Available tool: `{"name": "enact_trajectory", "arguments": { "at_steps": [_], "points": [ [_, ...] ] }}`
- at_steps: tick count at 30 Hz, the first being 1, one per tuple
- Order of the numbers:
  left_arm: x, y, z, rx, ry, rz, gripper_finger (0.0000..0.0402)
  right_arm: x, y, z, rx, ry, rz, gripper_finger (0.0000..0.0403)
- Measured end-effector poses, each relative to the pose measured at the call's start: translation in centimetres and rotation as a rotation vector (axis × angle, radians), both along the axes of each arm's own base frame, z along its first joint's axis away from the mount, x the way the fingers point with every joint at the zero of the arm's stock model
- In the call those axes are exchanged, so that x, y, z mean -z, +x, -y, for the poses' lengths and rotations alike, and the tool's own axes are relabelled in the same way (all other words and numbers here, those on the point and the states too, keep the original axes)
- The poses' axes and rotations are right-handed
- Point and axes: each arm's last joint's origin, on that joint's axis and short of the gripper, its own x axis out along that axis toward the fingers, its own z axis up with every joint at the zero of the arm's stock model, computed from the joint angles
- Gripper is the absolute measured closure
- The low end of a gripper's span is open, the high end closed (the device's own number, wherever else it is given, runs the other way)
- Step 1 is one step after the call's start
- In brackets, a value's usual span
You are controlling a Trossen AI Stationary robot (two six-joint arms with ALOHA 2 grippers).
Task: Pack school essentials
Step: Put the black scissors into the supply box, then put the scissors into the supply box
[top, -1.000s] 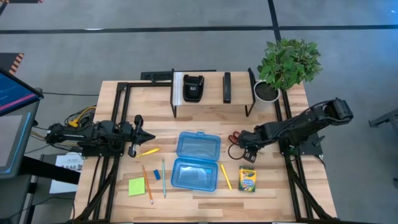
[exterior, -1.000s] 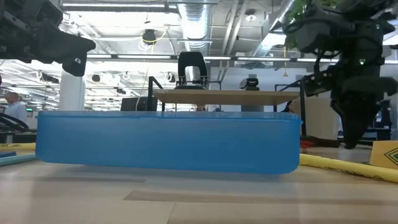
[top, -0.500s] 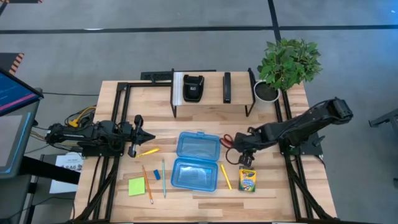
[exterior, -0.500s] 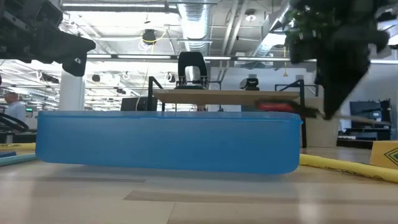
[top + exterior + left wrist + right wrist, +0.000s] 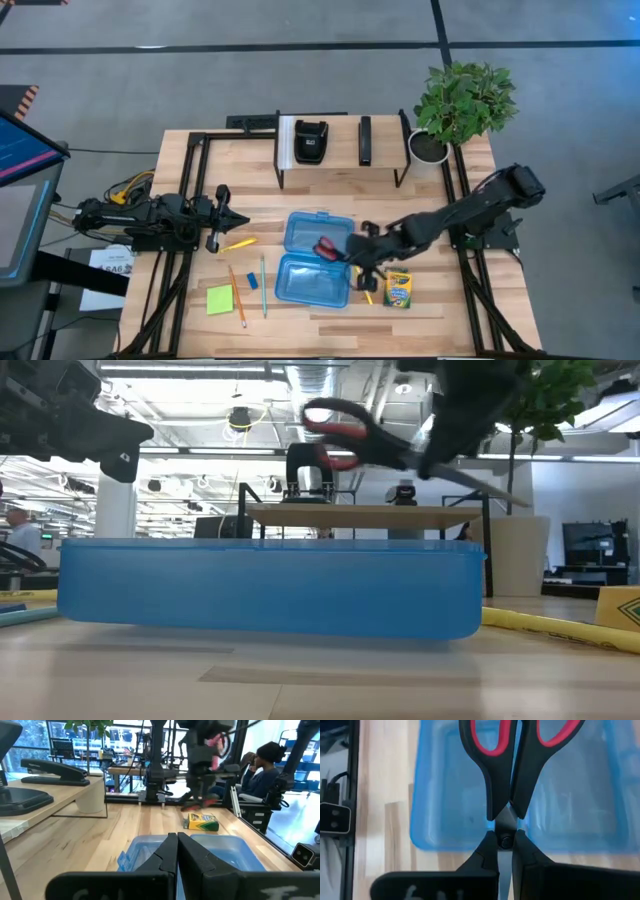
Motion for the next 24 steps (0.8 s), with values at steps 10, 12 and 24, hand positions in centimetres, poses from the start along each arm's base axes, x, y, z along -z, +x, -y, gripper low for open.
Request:
{"name": "enact_trajectory", "arguments": {
  "at_steps": [10,12,24],
  "points": [
    [0.0,0.0,0.0,0.0,0.0,0.0,0.0401,0.1,6.9,-2.7,-0.145,-0.081,0.016,0.0389],
    [0.0,0.0,0.0,0.0,0.0,0.0,0.0401,0.8,7.7,-3.0,-0.161,-0.104,-0.028,0.0389],
    [0.0,0.0,0.0,0.0,0.0,0.0,0.0401,4.8,9.6,-3.8,-0.219,-0.166,-0.185,0.04]
  ]
}}
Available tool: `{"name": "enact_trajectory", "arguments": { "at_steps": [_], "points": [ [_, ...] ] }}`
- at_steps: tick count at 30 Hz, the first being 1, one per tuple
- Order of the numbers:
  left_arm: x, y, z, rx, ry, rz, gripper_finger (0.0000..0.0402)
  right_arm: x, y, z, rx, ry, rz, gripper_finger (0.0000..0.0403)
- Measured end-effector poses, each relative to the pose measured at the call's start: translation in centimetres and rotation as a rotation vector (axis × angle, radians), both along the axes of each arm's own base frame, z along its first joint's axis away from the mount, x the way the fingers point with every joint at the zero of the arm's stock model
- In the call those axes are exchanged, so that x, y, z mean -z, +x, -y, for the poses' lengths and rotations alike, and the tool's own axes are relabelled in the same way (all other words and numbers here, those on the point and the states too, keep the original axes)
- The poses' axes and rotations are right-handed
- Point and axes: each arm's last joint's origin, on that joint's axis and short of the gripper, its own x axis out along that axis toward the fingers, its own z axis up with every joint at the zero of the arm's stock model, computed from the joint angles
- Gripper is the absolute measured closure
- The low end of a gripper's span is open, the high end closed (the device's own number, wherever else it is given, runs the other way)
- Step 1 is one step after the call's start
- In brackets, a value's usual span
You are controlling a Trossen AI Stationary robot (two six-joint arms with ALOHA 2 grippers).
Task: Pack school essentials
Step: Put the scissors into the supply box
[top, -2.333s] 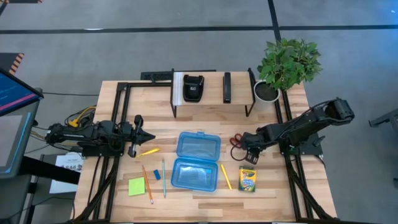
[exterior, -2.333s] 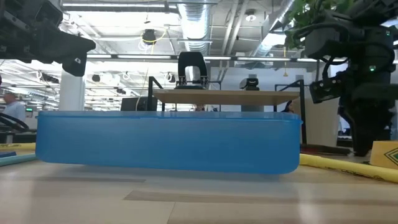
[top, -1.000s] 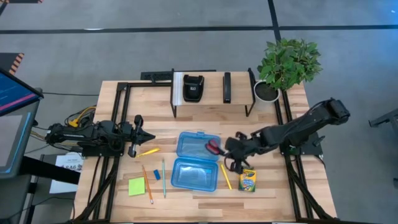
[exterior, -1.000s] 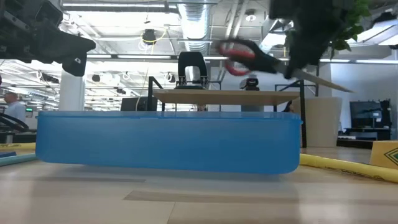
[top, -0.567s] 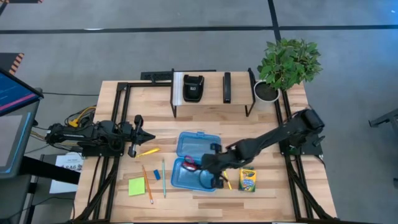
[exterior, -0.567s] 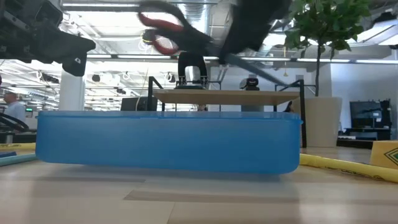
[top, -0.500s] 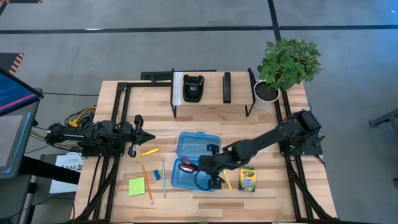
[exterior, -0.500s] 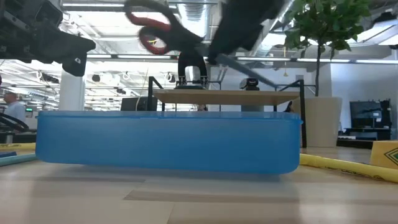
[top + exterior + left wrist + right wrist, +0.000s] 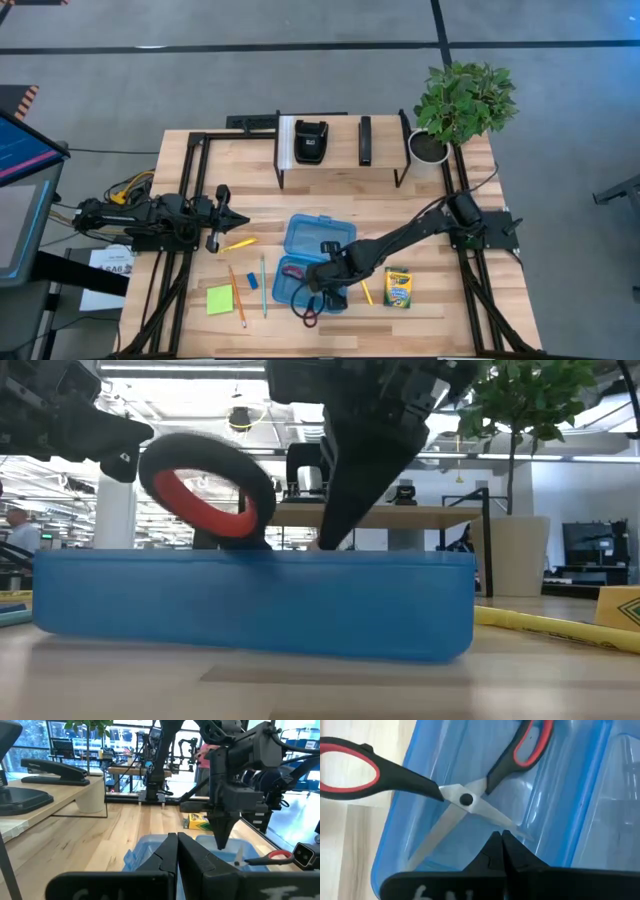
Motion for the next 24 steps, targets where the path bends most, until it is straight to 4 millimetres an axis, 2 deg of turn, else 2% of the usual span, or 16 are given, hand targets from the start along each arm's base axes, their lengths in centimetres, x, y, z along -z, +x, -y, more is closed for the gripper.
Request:
{"name": "enact_trajectory", "arguments": {
  "at_steps": [4,7,11,16,24],
  "points": [
    [0.0,0.0,0.0,0.0,0.0,0.0,0.0401,0.0,0.0,0.3,0.019,0.001,-0.011,0.04],
    [0.0,0.0,0.0,0.0,0.0,0.0,0.0401,-0.9,-0.2,0.5,0.021,0.007,0.002,0.0401],
    [0.0,0.0,0.0,0.0,0.0,0.0,0.0401,-2.4,-0.7,0.9,0.011,0.008,0.017,0.037],
    [0.0,0.0,0.0,0.0,0.0,-0.001,0.0401,-3.3,-1.1,0.4,-0.062,0.028,0.038,0.0295],
    [0.0,0.0,0.0,0.0,0.0,-0.002,0.0402,-2.4,-1.3,-1.7,-0.165,0.007,0.053,0.0133]
  ]
}}
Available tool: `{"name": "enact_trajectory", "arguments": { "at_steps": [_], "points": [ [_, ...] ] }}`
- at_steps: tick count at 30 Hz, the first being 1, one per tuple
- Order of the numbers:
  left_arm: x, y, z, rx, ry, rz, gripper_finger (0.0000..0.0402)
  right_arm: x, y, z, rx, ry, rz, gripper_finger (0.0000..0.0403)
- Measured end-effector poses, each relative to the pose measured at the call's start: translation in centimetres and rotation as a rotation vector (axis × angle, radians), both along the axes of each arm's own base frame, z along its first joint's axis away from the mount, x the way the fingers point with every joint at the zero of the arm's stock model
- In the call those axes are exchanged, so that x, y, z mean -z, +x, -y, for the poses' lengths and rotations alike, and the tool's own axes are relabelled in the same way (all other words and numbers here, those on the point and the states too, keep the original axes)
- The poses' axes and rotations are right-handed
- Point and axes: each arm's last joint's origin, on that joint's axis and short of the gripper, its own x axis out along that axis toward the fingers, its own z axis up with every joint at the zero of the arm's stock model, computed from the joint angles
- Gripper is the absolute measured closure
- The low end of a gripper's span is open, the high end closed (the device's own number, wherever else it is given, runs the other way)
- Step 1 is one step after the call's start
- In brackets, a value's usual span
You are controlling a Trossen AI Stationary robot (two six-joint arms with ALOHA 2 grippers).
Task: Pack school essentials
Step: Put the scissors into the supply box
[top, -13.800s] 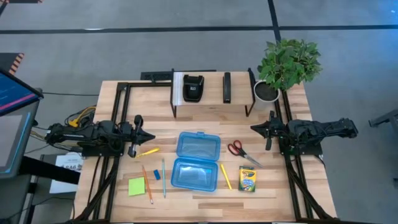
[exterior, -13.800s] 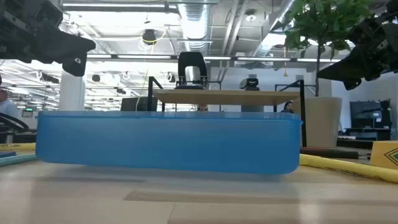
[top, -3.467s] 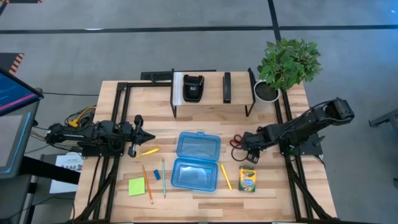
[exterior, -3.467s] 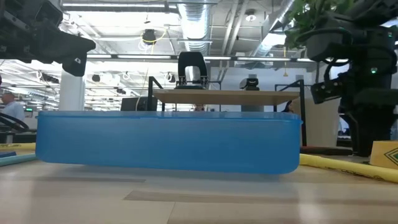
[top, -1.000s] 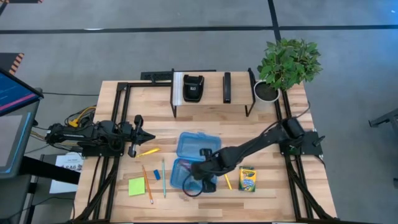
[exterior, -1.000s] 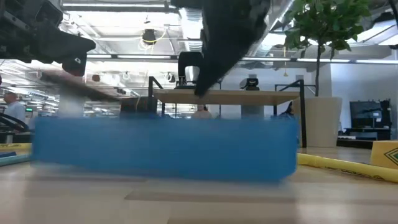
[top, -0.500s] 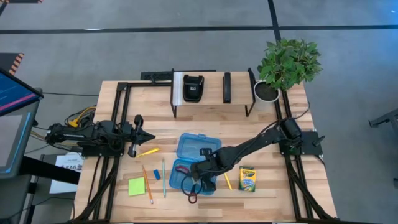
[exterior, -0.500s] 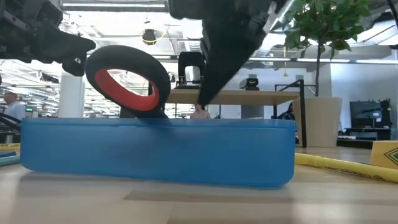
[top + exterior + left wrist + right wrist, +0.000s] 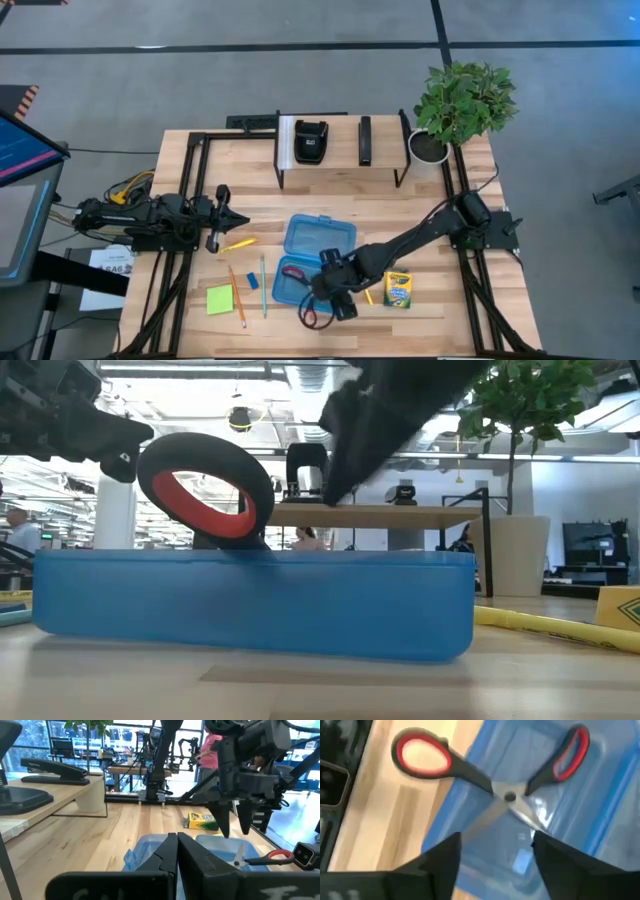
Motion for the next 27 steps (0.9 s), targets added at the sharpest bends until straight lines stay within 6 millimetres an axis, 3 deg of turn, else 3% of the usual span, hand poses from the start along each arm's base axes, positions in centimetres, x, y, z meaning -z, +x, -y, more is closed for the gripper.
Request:
{"name": "enact_trajectory", "arguments": {
  "at_steps": [6,27],
  "points": [
    [0.0,0.0,0.0,0.0,0.0,0.0,0.0401,-0.5,0.6,0.0,0.024,0.033,0.07,0.0084],
    [0.0,0.0,0.0,0.001,0.0,0.0,0.0402,2.5,2.3,0.5,0.035,0.084,0.034,0.0082]
  ]
}}
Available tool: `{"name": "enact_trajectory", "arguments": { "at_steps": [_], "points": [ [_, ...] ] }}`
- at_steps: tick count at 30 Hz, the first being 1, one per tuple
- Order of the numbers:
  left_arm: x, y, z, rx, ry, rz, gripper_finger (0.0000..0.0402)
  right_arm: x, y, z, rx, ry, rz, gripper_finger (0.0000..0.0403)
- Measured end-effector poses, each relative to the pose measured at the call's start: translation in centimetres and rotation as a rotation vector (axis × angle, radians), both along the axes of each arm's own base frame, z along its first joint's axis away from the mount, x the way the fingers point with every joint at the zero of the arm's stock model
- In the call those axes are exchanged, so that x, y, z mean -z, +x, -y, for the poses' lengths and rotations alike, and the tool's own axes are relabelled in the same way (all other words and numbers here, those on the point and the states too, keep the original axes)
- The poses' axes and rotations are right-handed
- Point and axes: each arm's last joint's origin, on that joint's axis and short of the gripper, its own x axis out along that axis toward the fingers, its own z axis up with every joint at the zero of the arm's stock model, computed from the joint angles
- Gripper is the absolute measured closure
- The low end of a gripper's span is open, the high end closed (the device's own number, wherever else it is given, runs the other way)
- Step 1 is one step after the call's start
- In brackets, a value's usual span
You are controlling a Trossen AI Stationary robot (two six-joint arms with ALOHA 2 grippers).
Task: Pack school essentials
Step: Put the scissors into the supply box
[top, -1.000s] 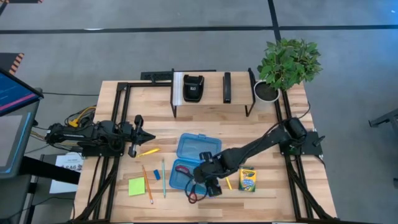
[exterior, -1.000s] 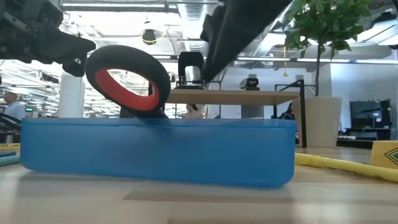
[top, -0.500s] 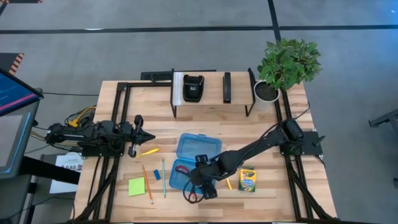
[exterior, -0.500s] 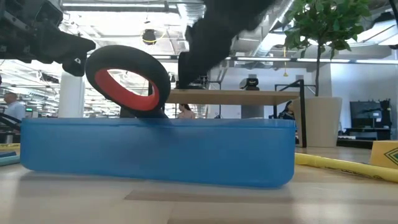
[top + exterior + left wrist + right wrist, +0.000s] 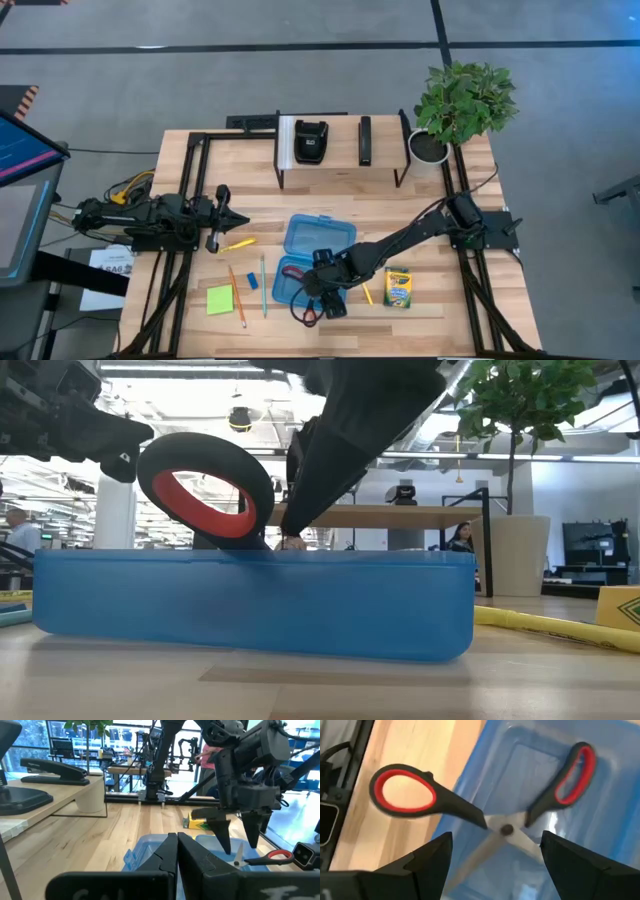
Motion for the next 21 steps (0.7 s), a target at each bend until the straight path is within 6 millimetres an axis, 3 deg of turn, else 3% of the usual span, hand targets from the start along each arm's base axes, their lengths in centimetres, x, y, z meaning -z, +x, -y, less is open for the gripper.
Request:
{"name": "enact_trajectory", "arguments": {
  "at_steps": [21],
  "points": [
    [0.0,0.0,0.0,0.001,0.0,0.0,0.0401,-0.06,0.39,0.75,0.007,0.013,0.009,0.0082]
  ]
}}
